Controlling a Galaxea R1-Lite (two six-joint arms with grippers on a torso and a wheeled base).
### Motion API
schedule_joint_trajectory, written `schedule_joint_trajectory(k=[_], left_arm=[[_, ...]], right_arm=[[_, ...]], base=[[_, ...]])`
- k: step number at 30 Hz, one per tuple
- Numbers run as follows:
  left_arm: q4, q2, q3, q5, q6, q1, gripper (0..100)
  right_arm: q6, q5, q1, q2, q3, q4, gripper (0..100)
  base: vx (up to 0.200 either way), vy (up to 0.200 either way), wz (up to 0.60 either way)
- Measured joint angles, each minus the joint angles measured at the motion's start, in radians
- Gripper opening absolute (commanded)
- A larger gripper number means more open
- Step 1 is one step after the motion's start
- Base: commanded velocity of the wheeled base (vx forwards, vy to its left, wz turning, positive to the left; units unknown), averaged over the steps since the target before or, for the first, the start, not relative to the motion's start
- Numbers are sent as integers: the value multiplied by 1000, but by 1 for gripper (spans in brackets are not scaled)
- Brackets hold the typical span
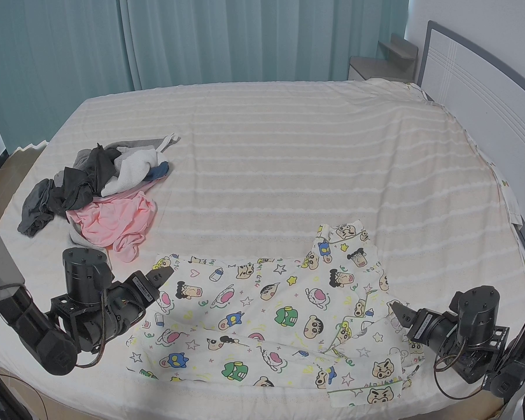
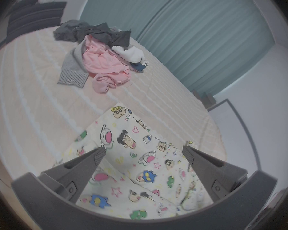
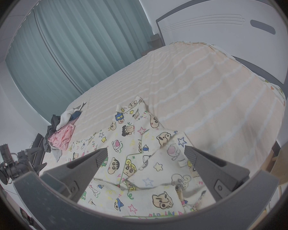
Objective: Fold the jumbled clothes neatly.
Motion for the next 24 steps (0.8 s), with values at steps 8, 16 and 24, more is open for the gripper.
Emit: schedule_joint_trajectory(k=[8,16,24], left_arm=[[107,119,-154,-82,272,84,100],[400,190,-436,-220,465,163,100],[490,319,-605,-297,646,196,100]], right_arm=[[-8,-2,2,-11,0,0,100],[-11,-28,16,-34,0,1,100],[-2,-79,30,-54,0,4,100]], base=[[0,0,0],[0,0,0],[0,0,0]])
